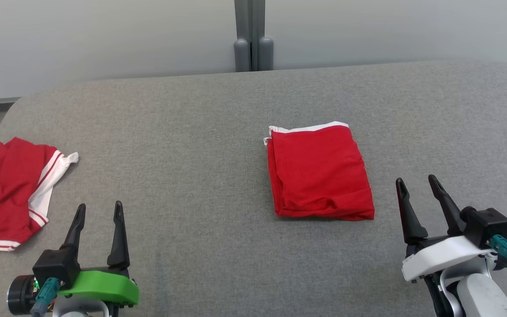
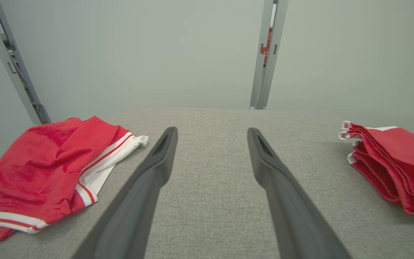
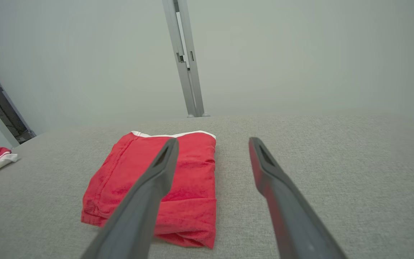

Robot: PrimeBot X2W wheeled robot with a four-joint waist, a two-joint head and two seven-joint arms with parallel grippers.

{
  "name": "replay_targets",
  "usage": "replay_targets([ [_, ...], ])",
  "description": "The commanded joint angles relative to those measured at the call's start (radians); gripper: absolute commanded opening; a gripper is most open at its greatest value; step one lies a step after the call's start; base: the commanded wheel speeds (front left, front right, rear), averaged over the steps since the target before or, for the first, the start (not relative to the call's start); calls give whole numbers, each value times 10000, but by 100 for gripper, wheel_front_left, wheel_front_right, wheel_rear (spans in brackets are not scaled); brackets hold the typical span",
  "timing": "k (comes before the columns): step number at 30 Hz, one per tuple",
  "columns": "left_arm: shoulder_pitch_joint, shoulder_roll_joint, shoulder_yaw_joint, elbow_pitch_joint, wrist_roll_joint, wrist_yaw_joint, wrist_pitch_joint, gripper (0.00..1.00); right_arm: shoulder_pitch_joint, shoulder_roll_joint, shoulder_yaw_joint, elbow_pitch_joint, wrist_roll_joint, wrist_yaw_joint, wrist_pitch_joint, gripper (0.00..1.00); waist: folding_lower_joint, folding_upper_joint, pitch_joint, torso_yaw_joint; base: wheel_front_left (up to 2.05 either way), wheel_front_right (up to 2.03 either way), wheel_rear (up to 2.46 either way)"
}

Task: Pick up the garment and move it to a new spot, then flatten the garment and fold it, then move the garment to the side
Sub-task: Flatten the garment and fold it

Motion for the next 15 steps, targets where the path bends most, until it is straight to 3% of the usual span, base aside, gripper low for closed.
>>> replay_targets([
  [1,228,79,50,46,41,34,-2,100,214,61,-114,-138,-82,0,-30,100,0,-1,-203,-251,0,0,0],
  [15,444,230,139,490,255,53,-2,100,1122,495,-614,-941,-867,0,-30,100,0,-1,-585,-348,0,0,0],
])
